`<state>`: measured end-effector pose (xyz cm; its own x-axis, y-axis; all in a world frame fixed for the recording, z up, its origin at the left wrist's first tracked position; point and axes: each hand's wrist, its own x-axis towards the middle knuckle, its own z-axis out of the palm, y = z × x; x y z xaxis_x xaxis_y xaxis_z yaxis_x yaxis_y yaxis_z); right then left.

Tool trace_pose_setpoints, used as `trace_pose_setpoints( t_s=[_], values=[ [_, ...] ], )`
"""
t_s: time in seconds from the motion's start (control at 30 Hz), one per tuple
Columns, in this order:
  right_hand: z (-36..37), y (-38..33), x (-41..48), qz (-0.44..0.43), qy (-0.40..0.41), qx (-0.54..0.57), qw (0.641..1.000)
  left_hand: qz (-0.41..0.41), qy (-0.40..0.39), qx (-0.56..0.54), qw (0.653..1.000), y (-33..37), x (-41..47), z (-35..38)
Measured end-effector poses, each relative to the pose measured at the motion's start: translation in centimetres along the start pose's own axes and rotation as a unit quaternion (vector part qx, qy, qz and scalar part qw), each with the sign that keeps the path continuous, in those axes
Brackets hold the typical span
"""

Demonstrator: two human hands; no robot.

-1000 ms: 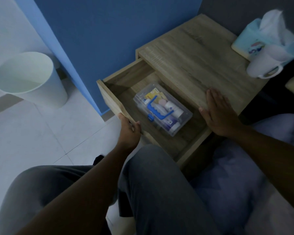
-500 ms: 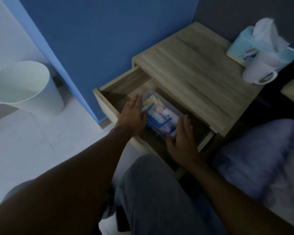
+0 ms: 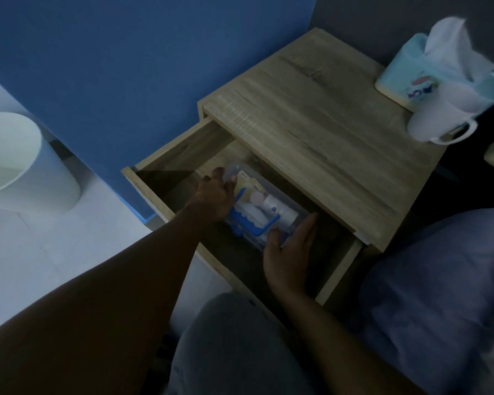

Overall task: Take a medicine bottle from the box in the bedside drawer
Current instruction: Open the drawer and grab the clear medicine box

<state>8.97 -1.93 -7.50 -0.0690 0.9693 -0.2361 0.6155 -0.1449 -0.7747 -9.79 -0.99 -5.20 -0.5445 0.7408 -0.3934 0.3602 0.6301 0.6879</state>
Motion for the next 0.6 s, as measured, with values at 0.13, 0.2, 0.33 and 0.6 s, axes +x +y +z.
trace_pose_setpoints(
  t_s=[0.13, 0.2, 0.33, 0.6],
  values=[
    [0.1, 0.0, -0.4, 0.05, 0.04, 0.046, 0.997, 0.0, -0.006, 0.019, 1.0, 0.2, 0.0, -0.7],
    [-0.3, -0.2, -1.1, 0.072, 0.046, 0.058, 0.995, -0.003, -0.007, 0.027, 1.0, 0.3, -0.6, -1.2],
    [-1.5, -1.2, -2.1, 0.069, 0.015, 0.099, 0.993, -0.013, 0.015, 0.01, 1.0, 0.7, -2.4, -2.6],
    [-5.3, -5.7, -5.4, 0.04, -0.025, 0.2, 0.979, -0.008, 0.132, -0.023, 0.991, 3.7, -7.6, -6.4]
  ],
)
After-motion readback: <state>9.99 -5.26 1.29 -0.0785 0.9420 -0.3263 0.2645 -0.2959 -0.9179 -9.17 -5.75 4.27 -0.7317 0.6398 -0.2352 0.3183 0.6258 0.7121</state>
